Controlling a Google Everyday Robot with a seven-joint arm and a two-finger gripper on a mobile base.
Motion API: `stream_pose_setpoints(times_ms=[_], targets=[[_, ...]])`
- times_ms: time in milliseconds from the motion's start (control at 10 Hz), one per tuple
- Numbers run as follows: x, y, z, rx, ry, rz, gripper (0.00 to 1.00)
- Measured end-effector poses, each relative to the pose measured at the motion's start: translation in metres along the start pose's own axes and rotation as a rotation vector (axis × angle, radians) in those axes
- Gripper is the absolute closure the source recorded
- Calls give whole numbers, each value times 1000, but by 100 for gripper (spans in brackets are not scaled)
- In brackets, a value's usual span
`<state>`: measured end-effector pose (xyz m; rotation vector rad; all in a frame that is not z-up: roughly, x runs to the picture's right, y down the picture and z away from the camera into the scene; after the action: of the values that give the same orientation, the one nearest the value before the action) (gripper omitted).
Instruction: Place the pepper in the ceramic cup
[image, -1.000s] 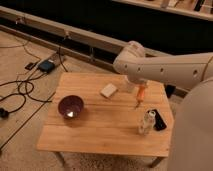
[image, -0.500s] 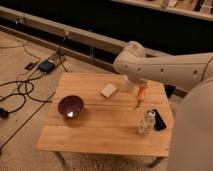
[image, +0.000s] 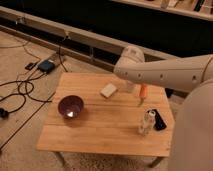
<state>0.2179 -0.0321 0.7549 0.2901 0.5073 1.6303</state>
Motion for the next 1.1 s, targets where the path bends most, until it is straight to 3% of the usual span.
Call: stream_pose_setpoints(times_ms=[200,300,900,1100], targets=[[-11,-3,6,3,-88,-34,100],[-17,-4,4,8,-112,-47,100],[-19,-1,4,3,-121,-52,100],[-17,11,6,-56,-109,-46,100]])
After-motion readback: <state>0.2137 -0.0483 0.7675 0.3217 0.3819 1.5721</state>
